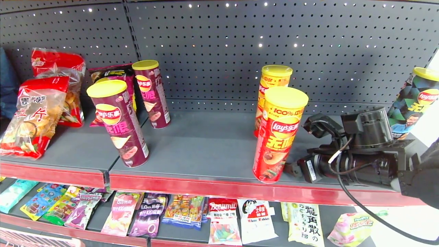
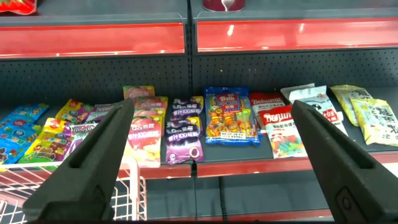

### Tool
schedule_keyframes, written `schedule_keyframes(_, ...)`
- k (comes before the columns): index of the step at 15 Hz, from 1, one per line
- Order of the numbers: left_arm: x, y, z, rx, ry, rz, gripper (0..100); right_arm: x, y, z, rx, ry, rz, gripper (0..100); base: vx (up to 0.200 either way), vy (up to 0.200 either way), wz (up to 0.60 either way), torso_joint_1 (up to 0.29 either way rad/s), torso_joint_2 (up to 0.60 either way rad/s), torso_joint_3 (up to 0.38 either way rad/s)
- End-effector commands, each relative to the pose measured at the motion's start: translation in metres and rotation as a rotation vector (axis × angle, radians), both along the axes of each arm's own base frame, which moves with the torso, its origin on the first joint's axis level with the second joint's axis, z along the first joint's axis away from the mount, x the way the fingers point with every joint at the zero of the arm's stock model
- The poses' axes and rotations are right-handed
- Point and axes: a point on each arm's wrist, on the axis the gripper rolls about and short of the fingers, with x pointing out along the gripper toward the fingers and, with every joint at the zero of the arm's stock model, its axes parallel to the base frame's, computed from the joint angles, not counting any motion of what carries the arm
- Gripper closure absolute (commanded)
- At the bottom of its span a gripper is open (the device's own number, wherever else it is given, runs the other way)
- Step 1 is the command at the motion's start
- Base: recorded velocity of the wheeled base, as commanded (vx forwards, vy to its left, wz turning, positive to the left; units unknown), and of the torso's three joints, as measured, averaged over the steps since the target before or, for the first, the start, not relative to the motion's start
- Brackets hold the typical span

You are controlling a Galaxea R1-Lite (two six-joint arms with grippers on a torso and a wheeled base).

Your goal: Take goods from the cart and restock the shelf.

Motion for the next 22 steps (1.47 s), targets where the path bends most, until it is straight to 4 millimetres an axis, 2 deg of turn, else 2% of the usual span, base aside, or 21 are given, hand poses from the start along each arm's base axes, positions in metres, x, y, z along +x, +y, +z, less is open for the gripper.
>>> schedule_keyframes(1,0.0,0.0,0.0,0.0,0.001,0.002,0,-0.002,0.001,0.0,-0.002,0.001,0.006,0,0.0,0.0,0.0,0.0,0.0,0.0)
schedule_keyframes(22,0.0,0.0,0.0,0.0,0.001,0.001,0,-0.019,0.004,-0.002,-0.011,0.012,0.04,0,0.0,0.0,0.0,0.0,0.0,0.0)
